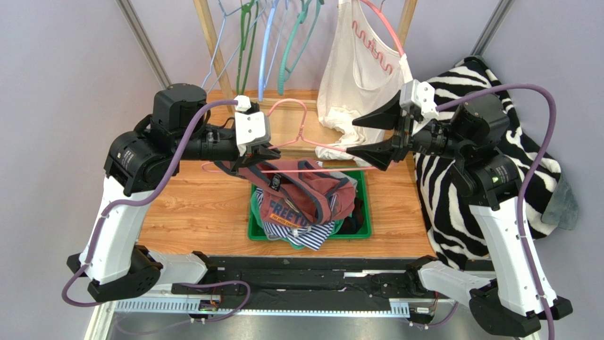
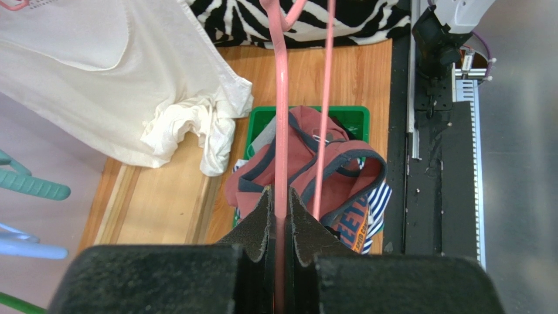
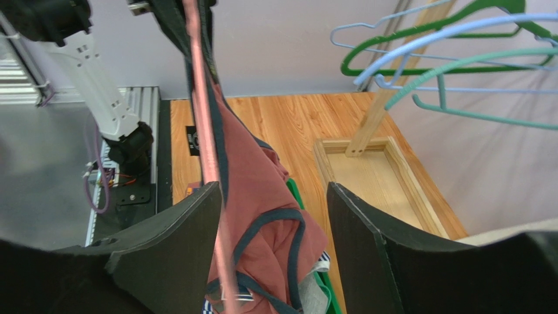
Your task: Remove the tank top from the hanger
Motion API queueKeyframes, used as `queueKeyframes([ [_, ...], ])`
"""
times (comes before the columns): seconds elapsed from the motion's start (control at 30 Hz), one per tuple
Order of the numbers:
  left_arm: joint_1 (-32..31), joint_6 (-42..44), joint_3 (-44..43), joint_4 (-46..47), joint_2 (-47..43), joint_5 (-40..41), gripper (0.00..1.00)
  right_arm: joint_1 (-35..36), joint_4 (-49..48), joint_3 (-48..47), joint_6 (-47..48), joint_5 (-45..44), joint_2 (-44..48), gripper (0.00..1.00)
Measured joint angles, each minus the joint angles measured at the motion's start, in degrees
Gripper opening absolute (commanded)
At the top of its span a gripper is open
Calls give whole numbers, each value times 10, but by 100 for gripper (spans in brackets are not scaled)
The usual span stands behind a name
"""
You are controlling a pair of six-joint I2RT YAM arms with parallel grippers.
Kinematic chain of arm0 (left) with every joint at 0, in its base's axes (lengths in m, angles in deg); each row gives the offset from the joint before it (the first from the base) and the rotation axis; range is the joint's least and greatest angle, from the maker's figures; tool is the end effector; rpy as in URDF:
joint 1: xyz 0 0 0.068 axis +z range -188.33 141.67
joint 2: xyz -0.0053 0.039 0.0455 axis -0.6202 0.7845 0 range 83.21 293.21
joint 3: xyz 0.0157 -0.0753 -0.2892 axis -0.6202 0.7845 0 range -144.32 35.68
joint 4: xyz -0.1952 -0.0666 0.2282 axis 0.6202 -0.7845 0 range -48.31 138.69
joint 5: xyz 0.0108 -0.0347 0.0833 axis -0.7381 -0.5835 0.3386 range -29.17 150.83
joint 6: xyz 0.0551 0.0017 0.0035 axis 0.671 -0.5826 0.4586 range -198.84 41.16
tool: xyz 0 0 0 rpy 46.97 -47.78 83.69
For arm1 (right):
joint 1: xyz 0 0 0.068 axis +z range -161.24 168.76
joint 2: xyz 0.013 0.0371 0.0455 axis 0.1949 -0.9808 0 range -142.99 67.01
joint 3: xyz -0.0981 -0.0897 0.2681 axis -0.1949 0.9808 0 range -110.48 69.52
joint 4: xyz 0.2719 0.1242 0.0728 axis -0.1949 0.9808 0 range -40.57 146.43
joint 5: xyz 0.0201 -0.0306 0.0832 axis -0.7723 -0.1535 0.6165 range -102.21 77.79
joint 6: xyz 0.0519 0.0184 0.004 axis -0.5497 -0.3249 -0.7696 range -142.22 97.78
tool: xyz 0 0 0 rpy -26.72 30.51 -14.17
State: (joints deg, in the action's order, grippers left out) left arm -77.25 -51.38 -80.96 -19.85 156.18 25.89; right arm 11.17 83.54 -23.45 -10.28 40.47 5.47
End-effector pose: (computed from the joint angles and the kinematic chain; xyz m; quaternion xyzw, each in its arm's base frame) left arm 0.1426 -0.1429 0.5941 0.5753 0.5842 -0.3030 0.4857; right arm 0.1711 0.1028 0.5694 -0.4841 0.5289 0.3761 0.5868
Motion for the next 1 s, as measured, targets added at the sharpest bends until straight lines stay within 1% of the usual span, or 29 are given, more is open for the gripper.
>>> queueKeyframes([
  [0.17, 0, 0, 0, -3, 1, -2, 0, 19, 16, -30, 16, 44, -3, 61],
  [0.27, 0, 0, 0, -3, 1, -1, 0, 32, 22, -31, 19, 60, -6, 59],
  [0.33, 0, 0, 0, -3, 1, -1, 0, 44, 27, -31, 21, 63, -11, 58],
  [0.5, 0, 0, -2, -3, 1, -2, 0, 71, 48, -33, 34, 55, -36, 51],
  [0.6, 0, 0, -2, -3, 0, -2, 0, 83, 72, -55, 45, 42, -59, 46],
  [0.63, 0, 0, -2, -3, -1, -2, 0, 87, 81, -64, 49, 36, -68, 41],
  [0.7, 0, 0, -2, -3, -2, -3, 0, 92, 98, -81, 55, 26, -81, 34],
  [0.73, 0, 0, -2, -3, -3, -5, 0, 95, 104, -88, 58, 22, -86, 27],
  [0.8, 0, 0, -2, -3, -6, -5, 0, 99, 115, -98, 61, 15, -90, 19],
  [0.83, 0, 0, -2, -3, -8, -5, 0, 101, 120, -101, 64, 11, -90, 12],
  [0.87, 0, 0, -2, -3, -9, -5, 0, 104, 127, -106, 65, 8, -90, 7],
  [0.93, 0, 0, -2, -3, -13, -2, 0, 110, 134, -110, 68, 5, -89, 0],
  [1.0, 0, 0, -1, -3, -17, 0, 0, 120, 138, -110, 69, -2, -84, 0],
])
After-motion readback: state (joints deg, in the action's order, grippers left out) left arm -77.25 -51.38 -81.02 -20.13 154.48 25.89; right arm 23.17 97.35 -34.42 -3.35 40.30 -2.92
